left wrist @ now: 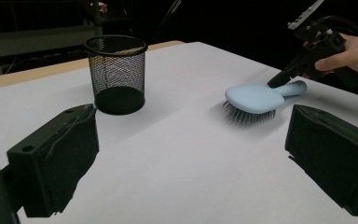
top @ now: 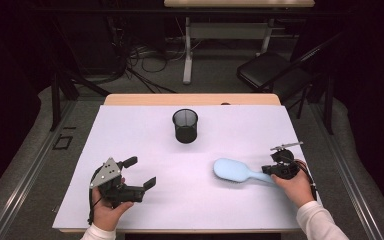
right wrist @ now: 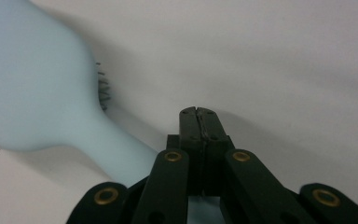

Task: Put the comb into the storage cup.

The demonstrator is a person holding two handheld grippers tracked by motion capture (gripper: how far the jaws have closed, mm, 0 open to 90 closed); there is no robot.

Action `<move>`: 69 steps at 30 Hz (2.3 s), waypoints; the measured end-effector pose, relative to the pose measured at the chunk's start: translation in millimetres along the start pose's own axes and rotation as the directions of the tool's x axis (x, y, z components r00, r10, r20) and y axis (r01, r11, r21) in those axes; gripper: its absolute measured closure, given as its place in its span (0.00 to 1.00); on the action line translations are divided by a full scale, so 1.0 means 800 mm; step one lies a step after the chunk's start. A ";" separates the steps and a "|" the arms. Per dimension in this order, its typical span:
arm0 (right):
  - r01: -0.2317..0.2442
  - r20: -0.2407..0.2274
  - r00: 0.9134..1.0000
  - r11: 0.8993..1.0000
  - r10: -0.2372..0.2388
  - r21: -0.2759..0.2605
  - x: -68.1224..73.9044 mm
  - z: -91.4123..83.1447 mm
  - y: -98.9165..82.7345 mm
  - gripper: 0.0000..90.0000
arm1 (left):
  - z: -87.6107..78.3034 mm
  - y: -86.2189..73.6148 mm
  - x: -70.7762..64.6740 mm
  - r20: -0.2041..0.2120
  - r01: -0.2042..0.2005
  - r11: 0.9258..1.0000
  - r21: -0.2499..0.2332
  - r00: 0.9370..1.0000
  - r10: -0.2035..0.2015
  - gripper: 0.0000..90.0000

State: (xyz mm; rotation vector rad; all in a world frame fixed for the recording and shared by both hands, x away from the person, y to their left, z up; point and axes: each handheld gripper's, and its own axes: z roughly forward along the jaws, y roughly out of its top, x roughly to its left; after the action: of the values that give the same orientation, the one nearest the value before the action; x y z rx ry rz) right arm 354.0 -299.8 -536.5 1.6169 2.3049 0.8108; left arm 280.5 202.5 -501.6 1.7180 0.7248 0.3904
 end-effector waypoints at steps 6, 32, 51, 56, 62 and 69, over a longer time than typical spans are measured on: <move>-0.007 -0.015 1.000 1.000 0.007 -0.014 0.008 -0.008 -0.016 1.00 | -0.001 0.000 0.000 -0.002 0.000 1.000 -0.002 1.000 0.000 0.03; -0.050 -0.051 0.998 0.997 0.047 -0.063 0.028 -0.016 -0.054 0.96 | 0.000 0.000 0.000 -0.003 -0.002 1.000 -0.004 1.000 0.002 0.03; -0.039 -0.027 0.999 0.987 0.036 -0.154 0.027 -0.026 -0.050 0.65 | 0.000 0.000 0.000 -0.001 -0.003 1.000 -0.001 1.000 0.003 0.04; -0.012 -0.066 0.998 0.973 -0.003 -0.229 0.023 -0.033 -0.049 0.55 | 0.000 0.000 0.000 -0.002 -0.003 1.000 -0.001 1.000 0.003 0.04; -0.002 -0.073 0.997 0.958 -0.020 -0.287 0.020 -0.041 -0.049 0.49 | 0.000 0.000 0.000 -0.005 -0.003 1.000 0.001 1.000 0.003 0.04; -0.001 -0.097 0.995 0.949 -0.031 -0.316 0.020 -0.048 -0.047 0.42 | 0.000 0.000 0.000 -0.008 -0.002 1.000 0.001 1.000 0.002 0.04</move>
State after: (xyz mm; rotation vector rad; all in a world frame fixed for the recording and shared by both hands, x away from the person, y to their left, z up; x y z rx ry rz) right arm 299.8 -306.7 -523.0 1.4451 2.1110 1.2134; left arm 280.2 202.3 -501.7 1.7194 0.7288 0.3986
